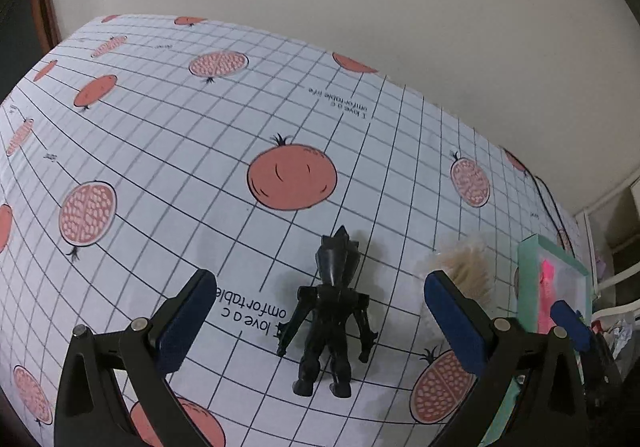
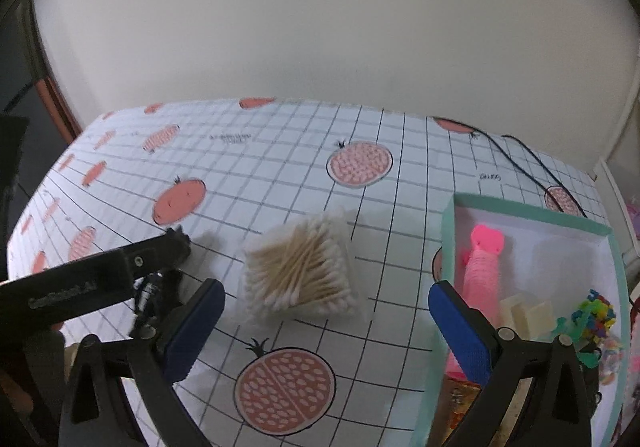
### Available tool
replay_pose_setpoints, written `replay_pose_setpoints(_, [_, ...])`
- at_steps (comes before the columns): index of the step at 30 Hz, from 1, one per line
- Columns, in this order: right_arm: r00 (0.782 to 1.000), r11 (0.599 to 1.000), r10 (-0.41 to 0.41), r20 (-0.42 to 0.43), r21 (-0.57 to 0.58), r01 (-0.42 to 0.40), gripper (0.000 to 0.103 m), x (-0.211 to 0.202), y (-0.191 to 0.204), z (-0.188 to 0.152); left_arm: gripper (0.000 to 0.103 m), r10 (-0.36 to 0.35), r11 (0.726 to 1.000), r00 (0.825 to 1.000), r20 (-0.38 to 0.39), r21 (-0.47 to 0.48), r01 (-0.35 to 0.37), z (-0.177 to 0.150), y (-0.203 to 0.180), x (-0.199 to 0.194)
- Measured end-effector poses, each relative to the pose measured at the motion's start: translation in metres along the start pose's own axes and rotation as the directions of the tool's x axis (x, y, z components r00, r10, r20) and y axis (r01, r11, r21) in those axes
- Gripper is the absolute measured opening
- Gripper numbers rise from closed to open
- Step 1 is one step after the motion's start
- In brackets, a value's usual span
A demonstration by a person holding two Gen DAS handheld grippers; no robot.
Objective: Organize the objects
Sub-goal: 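Move both open grippers back toward the black figurine and cotton swab bag, then grasp the black figurine with the left gripper while the right grasps the cotton swab bag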
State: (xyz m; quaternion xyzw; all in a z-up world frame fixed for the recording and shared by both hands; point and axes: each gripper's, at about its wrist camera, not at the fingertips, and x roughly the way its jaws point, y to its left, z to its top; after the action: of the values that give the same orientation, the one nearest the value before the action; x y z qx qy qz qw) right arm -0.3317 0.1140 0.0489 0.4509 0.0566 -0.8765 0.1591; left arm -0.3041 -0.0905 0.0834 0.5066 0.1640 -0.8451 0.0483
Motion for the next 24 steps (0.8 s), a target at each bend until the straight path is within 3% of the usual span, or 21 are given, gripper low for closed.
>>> replay_pose_setpoints(14, [0.999, 0.998, -0.045, -0.008, -0.034, 0.045, 0.103, 0.030, 0.019, -0.005, 0.103, 0.012, 1.000, 0.999, -0.036, 0.006, -0.012, -0.009, 0.005, 0.018])
replay_pose_setpoints(24, [1.000, 0.999, -0.021, -0.003, -0.041, 0.021, 0.100, 0.034, 0.026, -0.006, 0.101, 0.012, 1.000, 0.999, -0.037, 0.010, -0.012, -0.012, 0.003, 0.019])
